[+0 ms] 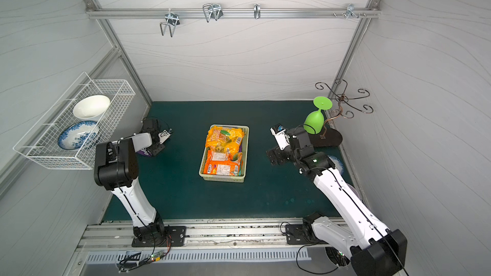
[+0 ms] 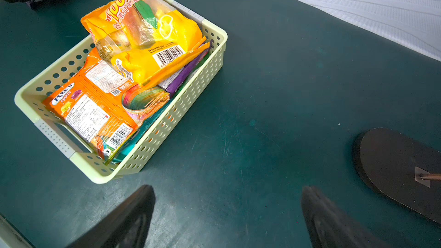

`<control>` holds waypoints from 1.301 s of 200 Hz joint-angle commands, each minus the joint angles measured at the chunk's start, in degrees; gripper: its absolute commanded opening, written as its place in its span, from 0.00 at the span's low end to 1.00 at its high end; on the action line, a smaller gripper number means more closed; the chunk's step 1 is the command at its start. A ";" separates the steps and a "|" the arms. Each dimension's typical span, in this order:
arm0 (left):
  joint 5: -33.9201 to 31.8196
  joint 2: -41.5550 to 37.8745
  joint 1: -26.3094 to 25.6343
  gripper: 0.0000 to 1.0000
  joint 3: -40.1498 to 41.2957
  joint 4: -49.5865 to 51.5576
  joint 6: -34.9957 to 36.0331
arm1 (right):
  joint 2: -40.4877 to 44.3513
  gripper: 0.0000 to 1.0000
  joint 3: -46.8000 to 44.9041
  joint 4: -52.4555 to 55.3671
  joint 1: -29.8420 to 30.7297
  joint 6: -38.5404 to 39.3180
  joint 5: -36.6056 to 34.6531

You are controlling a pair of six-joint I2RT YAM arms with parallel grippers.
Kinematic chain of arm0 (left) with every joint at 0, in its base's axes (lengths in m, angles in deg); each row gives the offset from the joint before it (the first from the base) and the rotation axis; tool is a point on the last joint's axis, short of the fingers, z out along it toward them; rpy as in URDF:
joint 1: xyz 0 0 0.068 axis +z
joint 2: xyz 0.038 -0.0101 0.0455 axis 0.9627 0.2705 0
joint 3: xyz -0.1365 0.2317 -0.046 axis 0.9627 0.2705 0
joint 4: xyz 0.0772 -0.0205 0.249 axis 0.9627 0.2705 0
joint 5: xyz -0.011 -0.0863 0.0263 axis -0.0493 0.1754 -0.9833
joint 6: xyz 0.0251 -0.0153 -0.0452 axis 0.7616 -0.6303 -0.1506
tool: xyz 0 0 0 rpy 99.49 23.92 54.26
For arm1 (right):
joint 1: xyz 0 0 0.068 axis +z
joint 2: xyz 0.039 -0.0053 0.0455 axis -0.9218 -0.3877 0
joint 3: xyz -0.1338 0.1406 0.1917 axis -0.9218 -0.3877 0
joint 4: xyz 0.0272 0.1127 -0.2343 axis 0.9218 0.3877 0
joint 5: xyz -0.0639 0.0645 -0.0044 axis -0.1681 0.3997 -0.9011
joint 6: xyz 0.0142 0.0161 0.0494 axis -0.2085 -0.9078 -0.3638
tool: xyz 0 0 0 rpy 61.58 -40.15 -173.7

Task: Put the candies in the basket
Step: Pick up the candy at the center of the board, then place the candy in the basket.

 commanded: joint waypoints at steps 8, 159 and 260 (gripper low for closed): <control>2.42 -1.35 0.43 0.00 2.20 1.63 1.15 | 1.07 0.99 -0.23 -0.64 -0.14 0.67 -0.25; 24.62 -31.42 -8.31 0.00 -2.14 27.15 -1.70 | 4.46 0.99 -3.74 -3.46 -0.15 0.17 -5.64; 45.86 -38.10 -15.88 0.00 -16.95 52.77 -0.93 | 5.73 0.99 -5.29 -4.68 -0.15 0.36 -8.08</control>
